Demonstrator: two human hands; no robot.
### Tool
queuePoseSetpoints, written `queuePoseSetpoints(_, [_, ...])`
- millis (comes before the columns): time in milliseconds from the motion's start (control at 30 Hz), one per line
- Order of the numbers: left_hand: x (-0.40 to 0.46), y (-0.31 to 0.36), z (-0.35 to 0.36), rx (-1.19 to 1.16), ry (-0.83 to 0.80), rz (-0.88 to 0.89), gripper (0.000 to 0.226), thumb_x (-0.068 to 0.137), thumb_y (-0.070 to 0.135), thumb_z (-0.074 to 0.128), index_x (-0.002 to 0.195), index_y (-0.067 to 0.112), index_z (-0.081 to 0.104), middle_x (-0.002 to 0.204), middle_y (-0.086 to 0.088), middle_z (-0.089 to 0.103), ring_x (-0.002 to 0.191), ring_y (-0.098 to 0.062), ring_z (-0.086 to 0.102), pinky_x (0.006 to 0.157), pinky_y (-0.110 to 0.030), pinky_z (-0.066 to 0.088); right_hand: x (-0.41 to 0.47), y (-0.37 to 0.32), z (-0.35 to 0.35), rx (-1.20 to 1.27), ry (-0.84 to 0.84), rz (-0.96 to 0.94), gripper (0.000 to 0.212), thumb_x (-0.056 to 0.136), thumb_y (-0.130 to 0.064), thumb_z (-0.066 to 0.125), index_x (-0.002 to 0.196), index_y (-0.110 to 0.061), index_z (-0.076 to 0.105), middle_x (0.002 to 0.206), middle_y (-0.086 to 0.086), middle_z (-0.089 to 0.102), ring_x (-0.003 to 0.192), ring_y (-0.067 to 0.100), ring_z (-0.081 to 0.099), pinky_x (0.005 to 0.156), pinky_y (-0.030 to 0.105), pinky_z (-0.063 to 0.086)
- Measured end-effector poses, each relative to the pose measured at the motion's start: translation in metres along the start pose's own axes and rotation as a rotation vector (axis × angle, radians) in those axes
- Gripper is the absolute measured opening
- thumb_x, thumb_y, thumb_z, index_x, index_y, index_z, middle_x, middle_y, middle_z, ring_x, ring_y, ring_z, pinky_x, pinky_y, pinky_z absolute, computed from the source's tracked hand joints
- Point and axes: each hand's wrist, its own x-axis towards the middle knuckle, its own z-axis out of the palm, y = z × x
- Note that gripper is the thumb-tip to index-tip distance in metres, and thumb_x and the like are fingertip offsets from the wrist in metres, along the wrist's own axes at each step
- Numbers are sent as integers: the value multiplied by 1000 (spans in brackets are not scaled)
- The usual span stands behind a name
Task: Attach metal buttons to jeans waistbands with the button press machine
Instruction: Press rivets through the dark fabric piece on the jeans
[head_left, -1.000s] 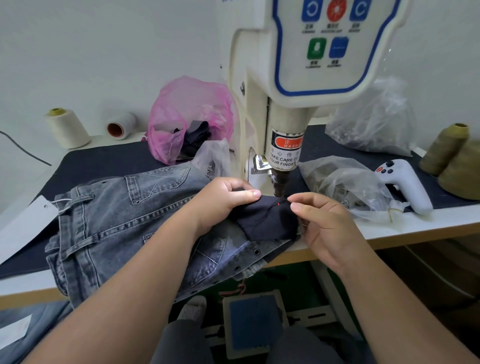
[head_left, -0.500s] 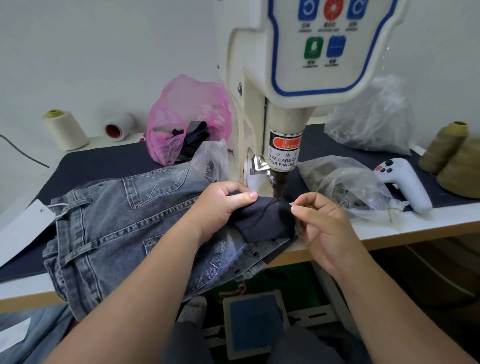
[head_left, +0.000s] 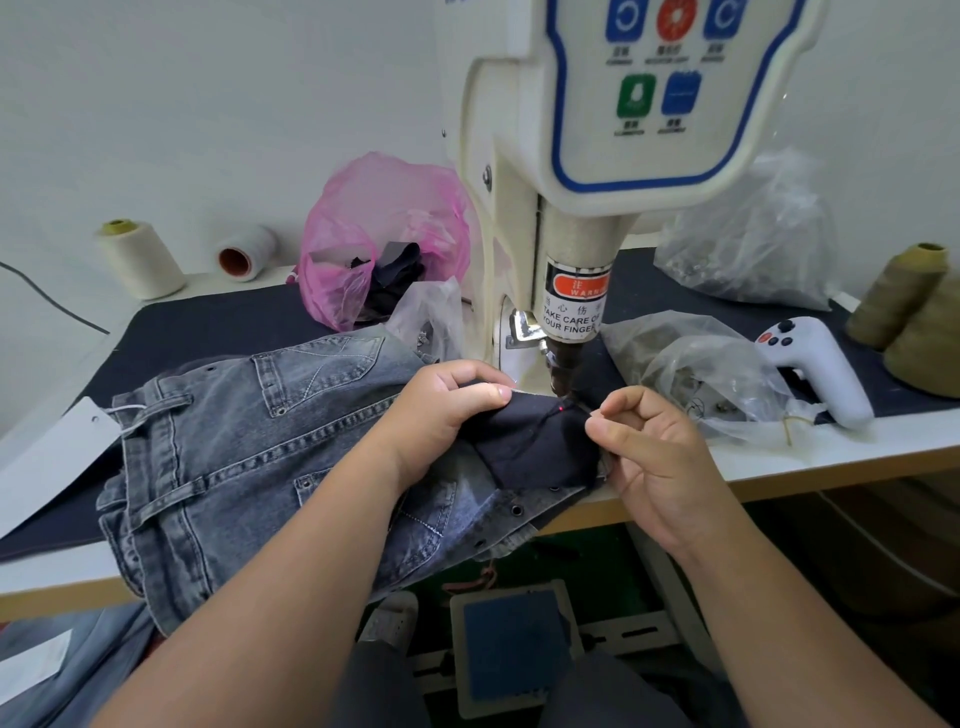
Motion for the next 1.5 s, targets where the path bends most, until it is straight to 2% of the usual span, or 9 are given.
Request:
queuePoseSetpoints(200, [0, 1, -1, -13, 12, -20, 7, 72, 23, 64, 68, 21, 69, 69, 6, 63, 70, -8, 56, 75, -26, 43, 0, 2, -2, 37, -1, -4, 24, 74, -7, 69, 72, -31, 71, 75, -1, 67, 72, 8, 65, 66, 18, 53])
queuePoseSetpoints(467, [0, 2, 2, -32, 41, -24, 8, 73, 22, 64, 66, 20, 68, 67, 6, 61, 70, -9, 54, 73, -26, 43, 1, 3, -1, 49, 11, -11, 21, 74, -9, 75, 72, -29, 71, 75, -2, 67, 74, 7, 66, 69, 19, 54])
queuePoseSetpoints(633, [0, 1, 3, -22, 64, -17, 23, 90, 5, 62, 70, 15, 67, 67, 6, 62, 70, -8, 55, 72, -24, 43, 1, 3, -1, 71, 22, -10, 17, 71, -13, 75, 72, -30, 71, 74, -4, 66, 74, 6, 66, 69, 19, 54])
queuePoseSetpoints(767, [0, 1, 3, -13, 63, -17, 20, 90, 6, 62, 73, 14, 68, 70, 5, 63, 70, -7, 56, 70, -20, 45, 2, 3, -2, 70, 30, 4, 22, 73, -8, 73, 70, -30, 71, 74, -3, 66, 72, 6, 65, 67, 19, 54])
queuePoseSetpoints(900, [1, 1, 4, -25, 71, -10, 22, 90, 7, 64, 72, 17, 69, 70, 8, 66, 68, -2, 59, 66, -12, 47, 1, 2, -3, 76, 3, 2, 20, 71, -10, 74, 71, -29, 71, 76, -2, 67, 73, 7, 65, 68, 18, 53])
queuePoseSetpoints(1033, [1, 1, 4, -34, 59, -4, 19, 91, 8, 65, 74, 16, 70, 70, 8, 66, 67, 0, 59, 64, -10, 47, 1, 2, -4, 99, -17, 11, 24, 74, -5, 68, 70, -29, 71, 76, -1, 67, 74, 7, 65, 70, 18, 54])
queuePoseSetpoints(1133, [1, 1, 5, -30, 50, -10, 18, 91, 10, 65, 76, 17, 70, 71, 8, 66, 69, -2, 60, 66, -11, 47, 2, 1, -3, 110, -16, 13, 22, 72, -6, 75, 70, -28, 70, 77, 1, 66, 74, 9, 65, 71, 20, 54])
queuePoseSetpoints(1233, [1, 1, 4, -27, 54, -11, 20, 91, 11, 66, 74, 19, 71, 73, 7, 67, 70, -3, 60, 68, -12, 47, 1, 1, -3, 126, -4, 18, 22, 73, -5, 68, 68, -27, 69, 76, 1, 66, 74, 10, 64, 71, 20, 55])
queuePoseSetpoints(1500, [-1, 2, 3, -44, 65, -10, 27, 91, 10, 65, 69, 23, 73, 75, 4, 68, 74, -7, 61, 75, -22, 47, 1, 0, -4, 131, 12, 33, 23, 72, -5, 67, 66, -27, 67, 76, 2, 65, 72, 11, 64, 69, 21, 55])
